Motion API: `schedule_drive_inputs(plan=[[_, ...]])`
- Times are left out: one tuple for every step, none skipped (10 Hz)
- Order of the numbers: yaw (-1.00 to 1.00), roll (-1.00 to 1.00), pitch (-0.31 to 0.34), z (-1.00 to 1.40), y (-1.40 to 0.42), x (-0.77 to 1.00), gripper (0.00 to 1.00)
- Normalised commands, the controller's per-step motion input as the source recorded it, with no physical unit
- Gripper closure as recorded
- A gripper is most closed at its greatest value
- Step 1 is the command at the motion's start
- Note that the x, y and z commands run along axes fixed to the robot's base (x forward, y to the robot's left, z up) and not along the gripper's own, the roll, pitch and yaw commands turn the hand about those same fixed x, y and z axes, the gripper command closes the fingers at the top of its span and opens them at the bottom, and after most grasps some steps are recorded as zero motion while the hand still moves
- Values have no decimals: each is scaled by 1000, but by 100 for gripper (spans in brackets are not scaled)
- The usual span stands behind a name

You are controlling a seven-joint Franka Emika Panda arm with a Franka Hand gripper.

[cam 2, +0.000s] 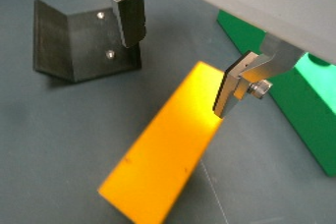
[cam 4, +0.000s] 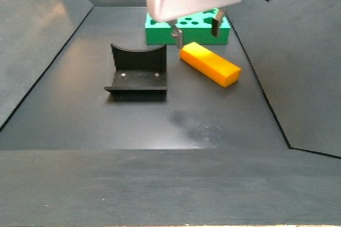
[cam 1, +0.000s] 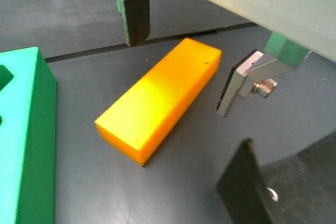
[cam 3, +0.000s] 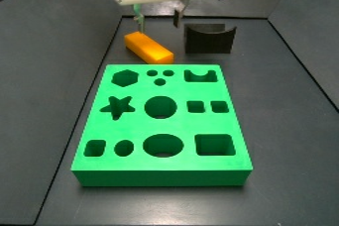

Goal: Pick up the rectangle object. Move up. Place the rectangle object on the fixture. Regrasp the rectangle object. Move to above the board. Insert the rectangle object.
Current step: Pick up the rectangle object.

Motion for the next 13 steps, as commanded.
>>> schedule_drive_inputs(plan=[[0, 40, -104, -369, 0, -143, 0], [0, 39, -91, -369, 0, -111, 0], [0, 4, -90, -354, 9, -120, 0], [0, 0, -89, -354, 34, -117, 0], [0, 0, -80, -337, 54, -120, 0], [0, 0, -74, -331, 71, -126, 0], [0, 0, -64, -294, 94, -129, 0], [0, 0, -66, -266, 143, -197, 0], [0, -36, -47, -231, 117, -103, 0], [34, -34, -27, -154, 0, 0, 0], [0, -21, 0, -9, 0, -3, 0], [0, -16, 0, 0, 0, 0, 0], [0, -13, -1, -14, 0, 0, 0]])
